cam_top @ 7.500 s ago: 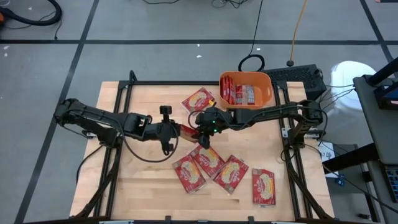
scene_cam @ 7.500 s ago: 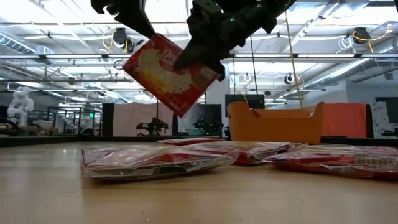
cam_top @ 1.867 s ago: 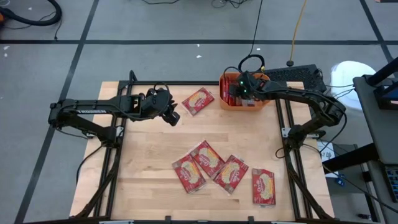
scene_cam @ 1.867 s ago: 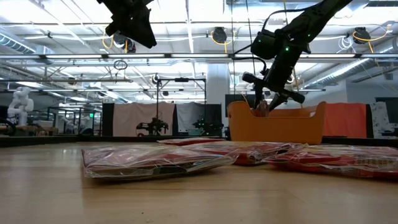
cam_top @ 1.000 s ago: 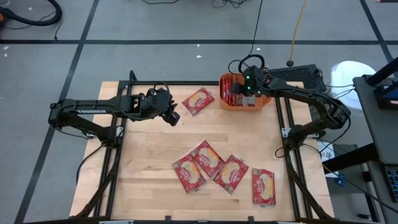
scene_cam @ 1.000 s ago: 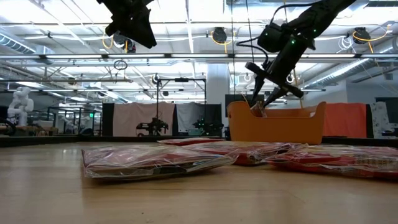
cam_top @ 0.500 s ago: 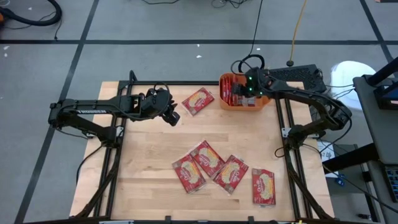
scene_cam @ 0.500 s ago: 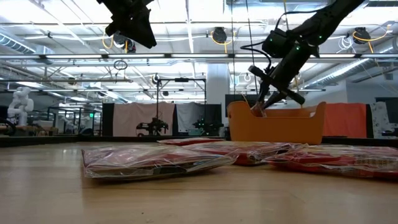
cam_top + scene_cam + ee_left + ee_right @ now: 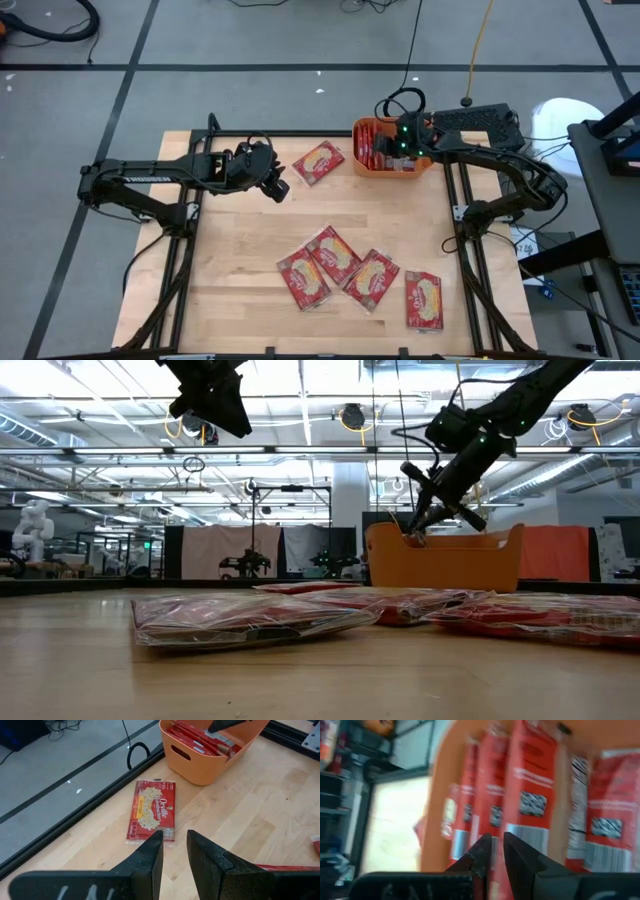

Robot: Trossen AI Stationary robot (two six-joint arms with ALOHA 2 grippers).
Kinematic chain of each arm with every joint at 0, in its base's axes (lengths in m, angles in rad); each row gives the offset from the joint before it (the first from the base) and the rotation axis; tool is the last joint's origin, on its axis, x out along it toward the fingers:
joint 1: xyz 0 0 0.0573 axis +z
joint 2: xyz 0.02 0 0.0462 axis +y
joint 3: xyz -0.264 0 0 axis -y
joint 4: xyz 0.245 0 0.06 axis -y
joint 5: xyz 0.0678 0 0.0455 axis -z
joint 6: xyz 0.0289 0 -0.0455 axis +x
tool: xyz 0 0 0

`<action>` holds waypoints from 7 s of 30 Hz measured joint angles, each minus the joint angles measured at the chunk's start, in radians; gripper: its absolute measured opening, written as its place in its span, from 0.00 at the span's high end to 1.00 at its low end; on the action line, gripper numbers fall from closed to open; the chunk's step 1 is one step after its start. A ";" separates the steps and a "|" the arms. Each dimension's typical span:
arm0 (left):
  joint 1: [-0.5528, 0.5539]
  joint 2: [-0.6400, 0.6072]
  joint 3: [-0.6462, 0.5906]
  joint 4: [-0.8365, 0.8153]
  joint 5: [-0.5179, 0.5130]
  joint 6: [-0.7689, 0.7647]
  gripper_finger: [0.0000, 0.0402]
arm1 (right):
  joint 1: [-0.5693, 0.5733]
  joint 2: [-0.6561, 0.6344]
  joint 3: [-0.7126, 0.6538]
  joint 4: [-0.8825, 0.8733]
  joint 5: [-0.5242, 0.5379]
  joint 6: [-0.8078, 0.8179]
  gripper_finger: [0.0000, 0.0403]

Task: Sort popcorn bags into baskets
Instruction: Put the red popcorn bag into the orange bin

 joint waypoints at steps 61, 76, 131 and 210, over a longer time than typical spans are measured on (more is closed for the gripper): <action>-0.198 0.000 0.000 -0.079 0.184 -0.126 0.77 | 1.260 -0.132 0.303 -0.999 -0.014 1.047 0.90; -0.226 0.000 0.000 -0.078 0.171 -0.129 0.77 | 1.312 0.092 0.303 -0.938 -0.027 1.049 0.61; -0.225 0.000 0.000 -0.078 0.131 -0.075 0.77 | 1.306 0.162 0.035 -0.465 -0.095 0.819 1.00; -0.189 0.001 0.000 -0.070 0.098 -0.012 0.77 | 1.339 0.018 0.035 -0.401 0.021 0.655 1.00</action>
